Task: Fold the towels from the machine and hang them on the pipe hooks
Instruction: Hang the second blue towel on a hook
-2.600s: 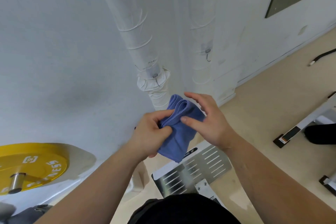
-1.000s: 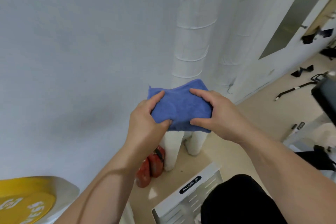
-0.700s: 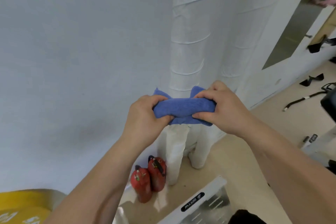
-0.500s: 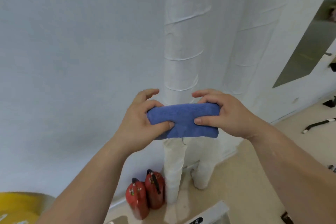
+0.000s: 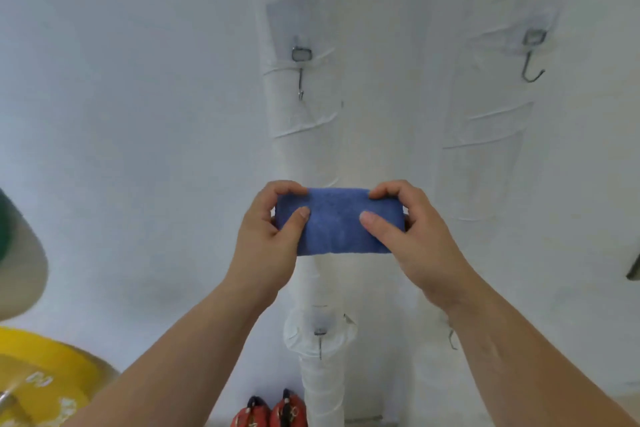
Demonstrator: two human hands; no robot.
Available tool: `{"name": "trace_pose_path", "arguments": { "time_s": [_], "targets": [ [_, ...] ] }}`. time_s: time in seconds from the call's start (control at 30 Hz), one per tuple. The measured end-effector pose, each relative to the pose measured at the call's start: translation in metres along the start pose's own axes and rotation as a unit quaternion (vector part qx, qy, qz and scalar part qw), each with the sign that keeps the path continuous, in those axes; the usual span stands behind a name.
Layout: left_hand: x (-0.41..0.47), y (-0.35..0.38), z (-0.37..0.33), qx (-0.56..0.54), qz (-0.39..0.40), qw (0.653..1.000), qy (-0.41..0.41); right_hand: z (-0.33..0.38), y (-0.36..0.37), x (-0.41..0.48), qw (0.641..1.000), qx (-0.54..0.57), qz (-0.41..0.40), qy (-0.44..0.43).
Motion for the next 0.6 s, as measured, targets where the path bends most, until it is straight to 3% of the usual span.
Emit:
{"name": "trace_pose_path", "arguments": {
  "time_s": [0.17,0.4,0.6],
  "targets": [
    [0.025,-0.020,-0.044,0.006,-0.006,0.997,0.077,0.046,0.001,0.031,0.997,0.019,0.028,-0.074],
    [0.084,-0.056,-0.129,-0.003,0.024,0.982,0.186,0.144,0.004,0.092,0.981,0.090,-0.008,-0.172],
    [0.155,-0.079,-0.207,0.013,0.021,0.967,0.254,0.233,-0.003,0.147,0.970,0.062,-0.022,-0.236]
  ]
}}
Point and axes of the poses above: each hand's wrist, its own x-axis towards the middle knuckle, its own y-axis out of the palm, z = x × y, the point moved 3 cm from there along x, towards the middle knuckle, and after that the axes turned 2 degrees about -z, right-handed, at the moved point
